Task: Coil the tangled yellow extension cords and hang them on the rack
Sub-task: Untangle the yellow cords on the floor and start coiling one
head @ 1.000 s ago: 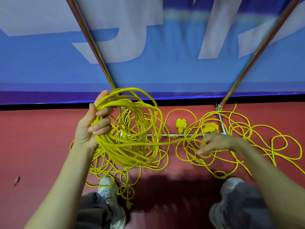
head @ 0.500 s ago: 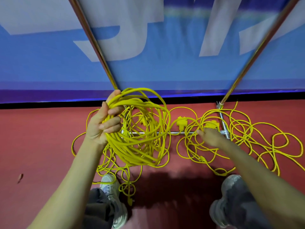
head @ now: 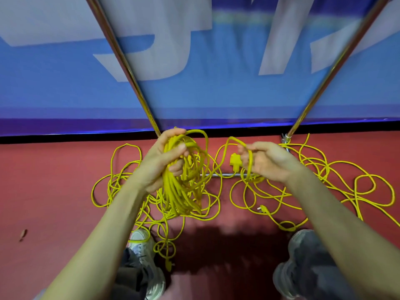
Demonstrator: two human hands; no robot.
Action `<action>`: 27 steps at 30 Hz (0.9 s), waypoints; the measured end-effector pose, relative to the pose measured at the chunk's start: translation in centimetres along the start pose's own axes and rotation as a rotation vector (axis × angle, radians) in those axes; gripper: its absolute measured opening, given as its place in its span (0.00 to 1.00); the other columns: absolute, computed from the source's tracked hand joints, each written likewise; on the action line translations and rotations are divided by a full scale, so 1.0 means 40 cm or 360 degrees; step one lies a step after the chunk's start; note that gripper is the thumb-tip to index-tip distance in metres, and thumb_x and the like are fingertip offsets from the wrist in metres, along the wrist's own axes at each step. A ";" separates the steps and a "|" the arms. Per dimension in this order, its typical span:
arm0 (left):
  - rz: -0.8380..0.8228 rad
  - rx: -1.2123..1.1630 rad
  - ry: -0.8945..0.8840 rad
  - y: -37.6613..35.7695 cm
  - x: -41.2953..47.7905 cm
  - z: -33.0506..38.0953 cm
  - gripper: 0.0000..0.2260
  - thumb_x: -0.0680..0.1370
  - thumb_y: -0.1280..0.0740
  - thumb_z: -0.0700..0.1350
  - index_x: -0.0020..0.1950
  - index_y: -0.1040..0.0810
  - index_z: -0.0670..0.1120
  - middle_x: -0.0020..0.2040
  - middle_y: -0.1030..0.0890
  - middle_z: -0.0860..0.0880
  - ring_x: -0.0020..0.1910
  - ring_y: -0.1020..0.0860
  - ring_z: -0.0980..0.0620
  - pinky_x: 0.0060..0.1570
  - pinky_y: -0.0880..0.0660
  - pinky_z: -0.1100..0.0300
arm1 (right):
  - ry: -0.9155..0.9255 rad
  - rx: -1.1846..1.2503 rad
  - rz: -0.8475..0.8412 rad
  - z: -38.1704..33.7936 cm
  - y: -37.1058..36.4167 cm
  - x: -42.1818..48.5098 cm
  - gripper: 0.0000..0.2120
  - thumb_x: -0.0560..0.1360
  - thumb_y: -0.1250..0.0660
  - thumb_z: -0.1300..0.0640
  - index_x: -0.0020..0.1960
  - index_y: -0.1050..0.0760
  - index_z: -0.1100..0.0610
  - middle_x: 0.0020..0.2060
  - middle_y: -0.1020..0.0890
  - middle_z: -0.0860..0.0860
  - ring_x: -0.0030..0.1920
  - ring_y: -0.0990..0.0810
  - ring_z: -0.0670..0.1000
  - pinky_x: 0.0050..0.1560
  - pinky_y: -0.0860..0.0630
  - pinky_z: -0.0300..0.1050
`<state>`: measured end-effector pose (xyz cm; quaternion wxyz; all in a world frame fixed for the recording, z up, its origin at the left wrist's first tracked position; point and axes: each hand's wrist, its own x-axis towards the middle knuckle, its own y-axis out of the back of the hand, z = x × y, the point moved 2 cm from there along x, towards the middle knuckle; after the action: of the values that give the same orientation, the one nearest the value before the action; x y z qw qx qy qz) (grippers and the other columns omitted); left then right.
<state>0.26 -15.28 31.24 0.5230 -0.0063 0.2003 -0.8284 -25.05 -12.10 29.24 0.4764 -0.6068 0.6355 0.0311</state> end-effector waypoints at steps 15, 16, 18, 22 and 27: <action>0.0091 0.0113 -0.0118 -0.119 -0.018 -0.073 0.17 0.71 0.32 0.37 0.58 0.30 0.45 0.38 0.19 0.52 0.32 0.25 0.56 0.28 0.27 0.63 | 0.0505 -0.0017 0.0163 0.065 -0.183 -0.042 0.05 0.75 0.33 0.62 0.46 0.29 0.55 0.35 0.21 0.50 0.35 0.21 0.48 0.40 0.22 0.43; 0.0077 0.0111 -0.0111 -0.123 -0.019 -0.074 0.18 0.70 0.31 0.36 0.58 0.30 0.46 0.39 0.19 0.52 0.32 0.25 0.56 0.28 0.27 0.63 | 0.0567 -0.0092 0.0238 0.056 -0.178 -0.040 0.04 0.75 0.33 0.60 0.45 0.28 0.54 0.36 0.22 0.49 0.35 0.22 0.46 0.38 0.23 0.41; 0.0065 0.0164 -0.0113 -0.132 -0.023 -0.077 0.18 0.70 0.30 0.35 0.57 0.29 0.46 0.39 0.19 0.51 0.32 0.25 0.56 0.28 0.27 0.64 | 0.0614 -0.0182 0.0308 0.041 -0.169 -0.038 0.05 0.75 0.32 0.57 0.42 0.27 0.53 0.37 0.22 0.48 0.34 0.23 0.42 0.37 0.28 0.39; 0.0103 0.0228 -0.0151 -0.150 -0.024 -0.087 0.16 0.71 0.29 0.32 0.54 0.28 0.46 0.37 0.21 0.49 0.32 0.26 0.53 0.27 0.29 0.64 | 0.0657 -0.0212 0.0260 0.047 -0.157 -0.024 0.06 0.76 0.34 0.54 0.44 0.25 0.55 0.36 0.20 0.49 0.37 0.21 0.45 0.42 0.27 0.39; 0.0406 -0.0175 -0.0210 -0.120 -0.007 -0.035 0.14 0.71 0.31 0.34 0.52 0.28 0.47 0.40 0.19 0.45 0.33 0.23 0.53 0.26 0.30 0.65 | 0.0747 -0.1157 0.0079 0.082 -0.119 -0.003 0.05 0.79 0.40 0.61 0.53 0.27 0.57 0.43 0.21 0.50 0.47 0.23 0.49 0.47 0.27 0.39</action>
<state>-4.06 -12.78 31.63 0.6349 -0.0638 0.2096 -0.7408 -19.39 -11.21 30.10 0.0736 -0.7104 0.6886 0.1255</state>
